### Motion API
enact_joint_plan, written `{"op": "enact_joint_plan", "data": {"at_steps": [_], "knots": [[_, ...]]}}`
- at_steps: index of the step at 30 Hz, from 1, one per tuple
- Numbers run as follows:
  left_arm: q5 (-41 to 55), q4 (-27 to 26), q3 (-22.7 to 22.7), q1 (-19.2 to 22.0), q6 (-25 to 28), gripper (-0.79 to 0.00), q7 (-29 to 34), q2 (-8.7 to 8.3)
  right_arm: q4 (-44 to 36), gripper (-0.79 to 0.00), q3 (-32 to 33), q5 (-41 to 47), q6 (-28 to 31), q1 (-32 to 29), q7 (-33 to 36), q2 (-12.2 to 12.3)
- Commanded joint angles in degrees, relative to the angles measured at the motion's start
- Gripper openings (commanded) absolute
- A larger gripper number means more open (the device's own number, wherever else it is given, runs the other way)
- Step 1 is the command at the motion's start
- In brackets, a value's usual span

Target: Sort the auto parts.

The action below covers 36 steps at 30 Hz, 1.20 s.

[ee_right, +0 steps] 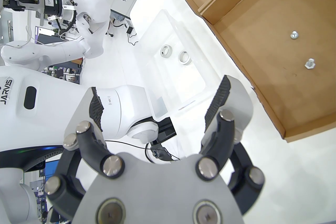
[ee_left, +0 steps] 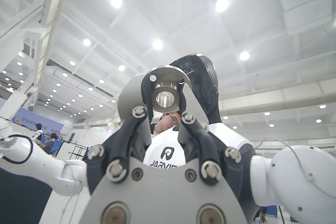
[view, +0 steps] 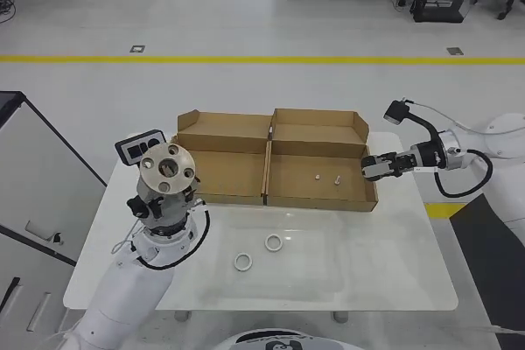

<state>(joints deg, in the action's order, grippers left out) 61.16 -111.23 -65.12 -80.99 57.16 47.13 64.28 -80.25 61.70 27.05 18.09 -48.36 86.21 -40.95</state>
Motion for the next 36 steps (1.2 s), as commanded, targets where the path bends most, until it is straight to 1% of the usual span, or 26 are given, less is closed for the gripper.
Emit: {"op": "enact_joint_plan", "data": {"at_steps": [1,6,10,14,18,27,36], "knots": [[-1.2,0.4,-0.4,-0.1,-0.3,-0.785,0.3,0.07,0.0,0.000,0.0,0.0,0.0,0.0,0.0,0.0],[-4.0,1.3,-1.0,-0.6,-0.9,-0.785,0.9,0.23,0.0,0.000,0.0,0.0,0.0,0.0,0.0,0.0],[-8.6,2.7,-2.2,-1.0,-1.1,-0.785,1.1,0.22,0.0,0.000,0.0,0.0,0.0,0.0,0.0,0.0],[-9.5,3.6,-2.4,-1.4,-1.0,-0.785,1.0,0.36,0.0,0.000,0.0,0.0,0.0,0.0,0.0,0.0],[-6.8,2.6,-1.7,-1.8,-0.9,-0.785,0.9,0.62,0.0,0.000,0.0,0.0,0.0,0.0,0.0,0.0],[3.7,-0.9,-0.7,-2.4,-2.4,-0.785,2.4,1.31,0.0,0.000,0.0,0.0,0.0,0.0,0.0,0.0],[5.3,-1.4,-2.6,-3.2,-4.4,-0.785,4.4,2.09,0.0,0.000,0.0,0.0,0.0,0.0,0.0,0.0]]}}
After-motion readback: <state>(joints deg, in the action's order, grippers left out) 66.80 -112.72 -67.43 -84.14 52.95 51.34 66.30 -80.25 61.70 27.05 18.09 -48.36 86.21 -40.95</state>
